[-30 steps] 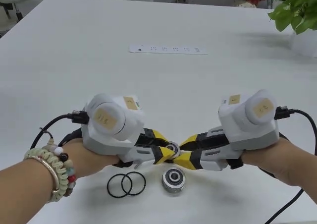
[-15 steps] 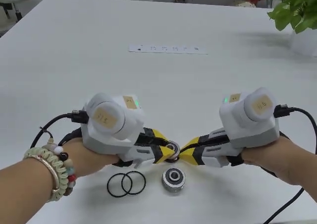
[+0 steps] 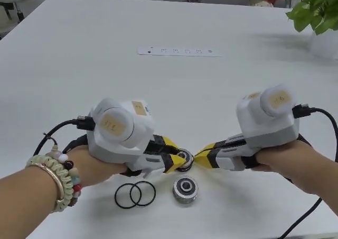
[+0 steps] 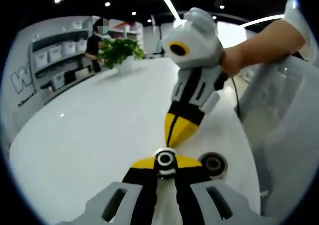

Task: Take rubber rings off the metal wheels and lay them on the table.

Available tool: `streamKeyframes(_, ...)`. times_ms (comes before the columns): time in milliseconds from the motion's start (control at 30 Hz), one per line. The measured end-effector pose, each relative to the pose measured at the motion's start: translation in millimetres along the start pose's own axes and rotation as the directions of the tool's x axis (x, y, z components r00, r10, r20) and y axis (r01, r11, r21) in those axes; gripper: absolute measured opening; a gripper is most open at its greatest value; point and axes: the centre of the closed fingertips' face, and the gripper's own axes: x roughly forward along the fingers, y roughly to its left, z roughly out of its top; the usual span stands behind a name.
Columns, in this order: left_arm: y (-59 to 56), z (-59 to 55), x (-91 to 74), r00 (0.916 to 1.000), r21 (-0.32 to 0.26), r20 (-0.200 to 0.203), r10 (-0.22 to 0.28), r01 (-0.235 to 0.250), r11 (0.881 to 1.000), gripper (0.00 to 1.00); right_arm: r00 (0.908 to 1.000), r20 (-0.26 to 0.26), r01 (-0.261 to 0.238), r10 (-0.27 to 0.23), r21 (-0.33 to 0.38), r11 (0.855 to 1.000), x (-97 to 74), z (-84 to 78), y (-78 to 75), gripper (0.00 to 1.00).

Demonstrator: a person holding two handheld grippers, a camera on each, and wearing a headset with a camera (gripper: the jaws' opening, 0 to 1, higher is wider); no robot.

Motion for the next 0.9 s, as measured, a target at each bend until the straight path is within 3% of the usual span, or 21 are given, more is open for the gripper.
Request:
streamKeyframes(100, 0.1, 0.1, 0.0, 1.0, 0.0, 0.0, 0.0, 0.0, 1.0, 0.14, 0.9999, 0.006, -0.013, 0.013, 0.085, 0.996, -1.1, 0.8, 5.0, 0.0)
streamKeyframes(267, 0.0, 0.2, 0.0, 1.0, 0.0, 0.002, -0.001, 0.001, 1.0, 0.14, 0.9991, 0.033, -0.03, 0.026, 0.1, 0.995, -2.6, 0.3, 1.2, 0.0)
streamKeyframes(333, 0.1, 0.2, 0.0, 1.0, 0.0, 0.002, -0.002, 0.002, 1.0, 0.14, 0.9986, 0.045, -0.03, 0.028, 0.044, 0.999, -2.7, 2.4, 2.5, 0.0)
streamKeyframes(500, 0.1, 0.3, 0.0, 1.0, 0.0, 0.004, -0.002, 0.002, 1.0, 0.14, 0.9997, -0.006, -0.022, 0.022, -0.124, 0.992, 0.8, -2.6, 9.9, 0.03)
streamKeyframes(600, 0.2, -0.1, -0.3, 1.0, -0.002, 0.006, -0.003, 0.003, 1.0, 0.14, 0.9992, 0.004, -0.038, 0.039, -0.12, 0.992, 0.7, -0.2, 7.2, 0.07)
streamKeyframes(733, 0.3, 0.0, -0.4, 1.0, -0.001, 0.006, -0.004, 0.004, 1.0, 0.14, 0.9981, -0.005, -0.062, 0.062, -0.14, 0.988, 4.0, -1.4, 13.5, 0.21)
streamKeyframes(900, 0.3, -0.1, -0.2, 1.0, -0.001, 0.007, -0.004, 0.004, 1.0, 0.14, 0.9993, -0.02, -0.036, 0.033, -0.206, 0.978, 15.8, -3.9, 17.0, 0.27)
